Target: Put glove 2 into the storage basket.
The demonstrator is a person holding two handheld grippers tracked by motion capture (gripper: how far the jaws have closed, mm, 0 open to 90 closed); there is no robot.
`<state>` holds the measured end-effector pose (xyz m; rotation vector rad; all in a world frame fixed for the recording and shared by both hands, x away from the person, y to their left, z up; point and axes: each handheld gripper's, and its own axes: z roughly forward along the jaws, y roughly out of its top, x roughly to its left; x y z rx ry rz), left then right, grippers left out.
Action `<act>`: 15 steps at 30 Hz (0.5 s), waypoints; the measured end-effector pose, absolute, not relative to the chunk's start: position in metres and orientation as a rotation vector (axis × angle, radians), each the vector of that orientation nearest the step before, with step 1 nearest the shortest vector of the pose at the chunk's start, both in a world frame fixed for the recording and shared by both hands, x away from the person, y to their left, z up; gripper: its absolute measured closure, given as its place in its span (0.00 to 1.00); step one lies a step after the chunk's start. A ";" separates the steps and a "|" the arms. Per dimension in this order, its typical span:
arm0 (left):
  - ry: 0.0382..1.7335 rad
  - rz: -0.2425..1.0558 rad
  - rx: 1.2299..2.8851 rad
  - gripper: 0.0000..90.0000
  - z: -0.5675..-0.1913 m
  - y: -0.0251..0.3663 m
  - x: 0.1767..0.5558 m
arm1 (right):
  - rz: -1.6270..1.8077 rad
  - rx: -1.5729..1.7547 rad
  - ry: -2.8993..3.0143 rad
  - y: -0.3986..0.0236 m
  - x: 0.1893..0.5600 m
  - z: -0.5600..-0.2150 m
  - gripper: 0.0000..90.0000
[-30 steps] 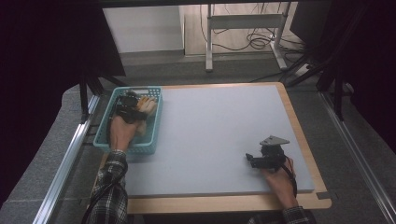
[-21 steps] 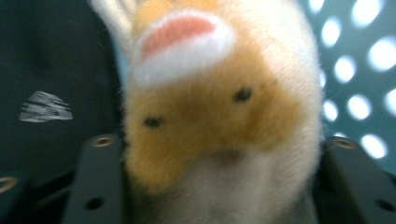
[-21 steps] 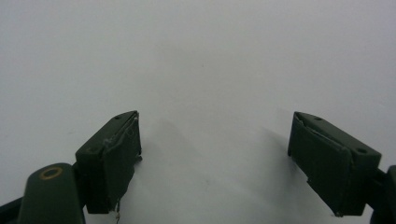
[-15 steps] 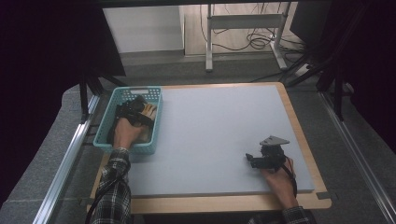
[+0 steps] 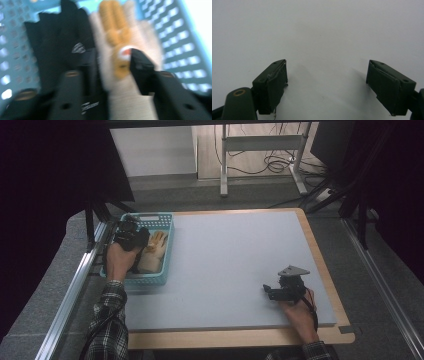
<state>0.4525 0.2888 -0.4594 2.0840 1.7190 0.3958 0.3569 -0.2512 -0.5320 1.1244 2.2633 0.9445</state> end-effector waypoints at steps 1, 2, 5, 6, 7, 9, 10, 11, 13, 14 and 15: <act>1.733 0.393 2.104 0.81 -0.464 0.289 0.453 | 0.944 1.124 2.263 -0.251 0.357 -0.532 0.19; 1.740 0.367 2.121 0.86 -0.470 0.289 0.454 | 0.944 1.124 2.264 -0.251 0.357 -0.532 0.19; 1.734 0.321 2.166 0.94 -0.482 0.285 0.456 | 0.944 1.126 2.264 -0.251 0.357 -0.532 0.19; 1.723 0.307 2.173 0.96 -0.485 0.283 0.457 | 0.945 1.125 2.264 -0.251 0.357 -0.532 0.19; 1.723 0.288 2.167 0.97 -0.486 0.281 0.457 | 0.944 1.124 2.264 -0.251 0.357 -0.532 0.19; 1.700 0.264 2.158 0.98 -0.488 0.278 0.459 | 0.944 1.125 2.264 -0.251 0.357 -0.532 0.19; 1.693 0.253 2.150 0.98 -0.489 0.276 0.460 | 0.944 1.126 2.264 -0.251 0.357 -0.532 0.19; 1.692 0.258 2.160 0.98 -0.489 0.273 0.460 | 0.944 1.126 2.264 -0.251 0.357 -0.532 0.19; 1.680 0.264 2.161 0.98 -0.488 0.269 0.461 | 0.944 1.126 2.265 -0.251 0.357 -0.532 0.19; 1.676 0.272 2.165 0.98 -0.488 0.267 0.462 | 0.945 1.127 2.265 -0.251 0.357 -0.532 0.19; 1.676 0.282 2.168 0.98 -0.489 0.266 0.463 | 0.944 1.127 2.265 -0.251 0.357 -0.532 0.19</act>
